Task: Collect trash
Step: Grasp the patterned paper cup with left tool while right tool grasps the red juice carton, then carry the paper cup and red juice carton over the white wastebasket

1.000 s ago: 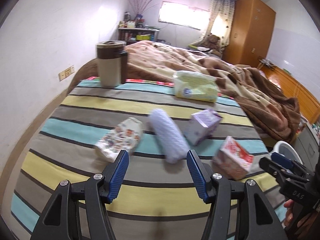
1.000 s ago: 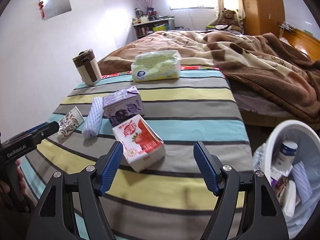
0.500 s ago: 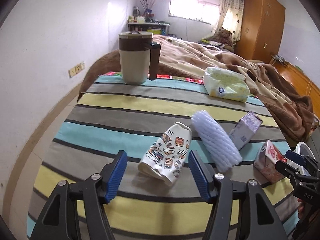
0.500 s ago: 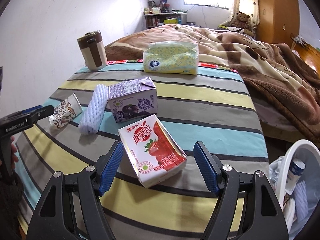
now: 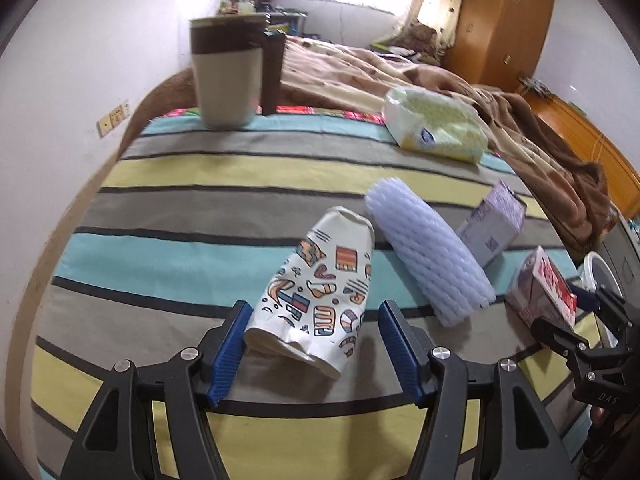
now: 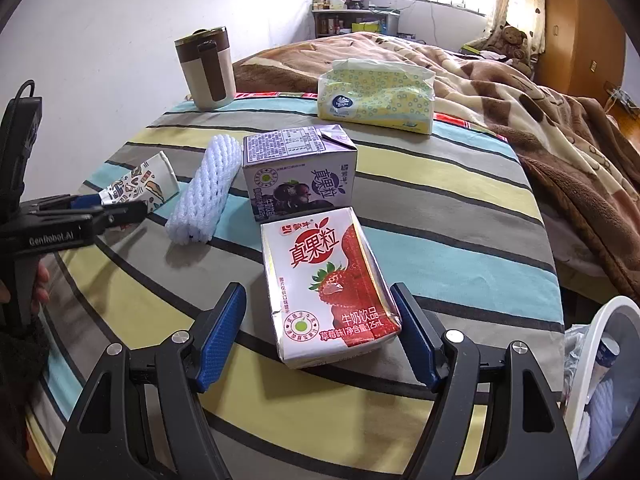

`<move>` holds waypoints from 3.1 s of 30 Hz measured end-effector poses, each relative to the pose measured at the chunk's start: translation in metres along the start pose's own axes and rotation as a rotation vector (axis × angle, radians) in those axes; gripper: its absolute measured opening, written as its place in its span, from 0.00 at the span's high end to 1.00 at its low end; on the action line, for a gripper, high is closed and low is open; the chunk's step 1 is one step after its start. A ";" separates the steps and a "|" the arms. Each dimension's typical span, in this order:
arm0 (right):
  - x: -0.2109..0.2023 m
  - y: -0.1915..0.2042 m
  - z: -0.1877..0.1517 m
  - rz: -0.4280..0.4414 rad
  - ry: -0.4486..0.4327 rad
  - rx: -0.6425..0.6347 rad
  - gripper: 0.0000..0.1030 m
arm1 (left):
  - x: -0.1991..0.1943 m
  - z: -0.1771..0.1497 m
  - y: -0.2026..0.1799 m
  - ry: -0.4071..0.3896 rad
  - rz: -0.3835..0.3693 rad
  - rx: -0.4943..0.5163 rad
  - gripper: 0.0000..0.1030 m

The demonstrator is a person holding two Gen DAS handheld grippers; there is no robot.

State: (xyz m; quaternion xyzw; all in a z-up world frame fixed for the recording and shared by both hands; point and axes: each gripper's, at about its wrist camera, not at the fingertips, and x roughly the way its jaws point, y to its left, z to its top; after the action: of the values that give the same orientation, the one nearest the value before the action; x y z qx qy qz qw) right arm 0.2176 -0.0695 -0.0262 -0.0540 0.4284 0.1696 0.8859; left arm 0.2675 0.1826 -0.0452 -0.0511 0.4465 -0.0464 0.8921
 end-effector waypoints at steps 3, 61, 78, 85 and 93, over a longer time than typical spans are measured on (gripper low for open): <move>0.001 0.000 0.000 -0.037 0.006 0.003 0.28 | 0.001 -0.001 -0.005 0.004 0.014 0.022 0.37; -0.072 -0.046 -0.031 -0.031 -0.147 0.177 0.40 | -0.083 -0.032 -0.108 -0.115 -0.065 0.085 0.49; -0.115 -0.102 -0.056 -0.121 -0.210 0.280 0.39 | -0.101 -0.042 -0.194 -0.136 -0.155 0.187 0.49; -0.129 -0.127 -0.068 -0.167 -0.219 0.327 0.39 | -0.098 -0.043 -0.237 -0.133 -0.205 0.234 0.49; -0.140 -0.152 -0.077 -0.219 -0.224 0.371 0.39 | -0.092 -0.046 -0.283 -0.116 -0.257 0.288 0.49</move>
State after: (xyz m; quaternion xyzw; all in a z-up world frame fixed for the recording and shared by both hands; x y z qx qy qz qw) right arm 0.1327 -0.2664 0.0262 0.0828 0.3430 -0.0041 0.9357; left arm 0.1653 -0.0887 0.0376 0.0180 0.3728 -0.2205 0.9012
